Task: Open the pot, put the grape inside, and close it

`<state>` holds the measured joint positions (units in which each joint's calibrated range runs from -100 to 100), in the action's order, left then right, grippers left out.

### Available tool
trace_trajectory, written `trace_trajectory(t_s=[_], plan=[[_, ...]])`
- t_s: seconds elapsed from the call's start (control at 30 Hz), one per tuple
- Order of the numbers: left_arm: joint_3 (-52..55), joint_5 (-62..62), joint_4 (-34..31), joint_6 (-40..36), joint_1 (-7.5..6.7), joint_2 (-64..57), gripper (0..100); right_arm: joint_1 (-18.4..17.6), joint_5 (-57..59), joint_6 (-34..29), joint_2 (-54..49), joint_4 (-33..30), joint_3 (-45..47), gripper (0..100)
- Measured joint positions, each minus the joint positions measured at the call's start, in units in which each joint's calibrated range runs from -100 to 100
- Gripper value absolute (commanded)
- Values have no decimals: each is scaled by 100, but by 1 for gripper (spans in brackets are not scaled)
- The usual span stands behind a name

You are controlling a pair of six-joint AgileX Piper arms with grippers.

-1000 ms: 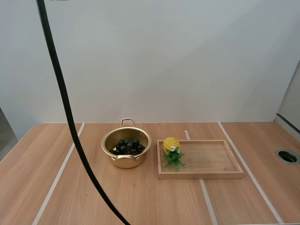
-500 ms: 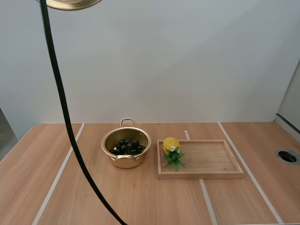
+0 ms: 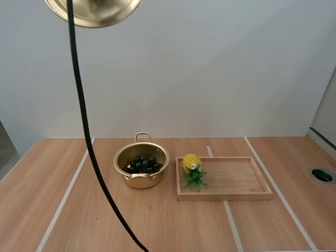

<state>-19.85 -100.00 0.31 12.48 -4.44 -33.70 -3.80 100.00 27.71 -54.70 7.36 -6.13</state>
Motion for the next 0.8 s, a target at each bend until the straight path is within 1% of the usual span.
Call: trace_trajectory(t_s=[0.2, 0.3, 0.5, 0.67, 0.8], plan=[[933, 0, 0, 76, 0, 398, 0, 0, 0, 84, -27, 21, 0, 0], [1514, 0, 131, 185, 0, 494, 0, 0, 0, 93, -84, 21, 74, 0], [2350, 0, 584, 375, 0, 578, 0, 0, 0, 113, -264, -18, 578, 0], [2860, 0, 731, 623, 0, 589, 0, 0, 0, 155, -593, -39, 1287, 0], [3098, 0, 740, 833, 0, 699, 0, 0, 0, 205, -730, -39, 1432, 0]])
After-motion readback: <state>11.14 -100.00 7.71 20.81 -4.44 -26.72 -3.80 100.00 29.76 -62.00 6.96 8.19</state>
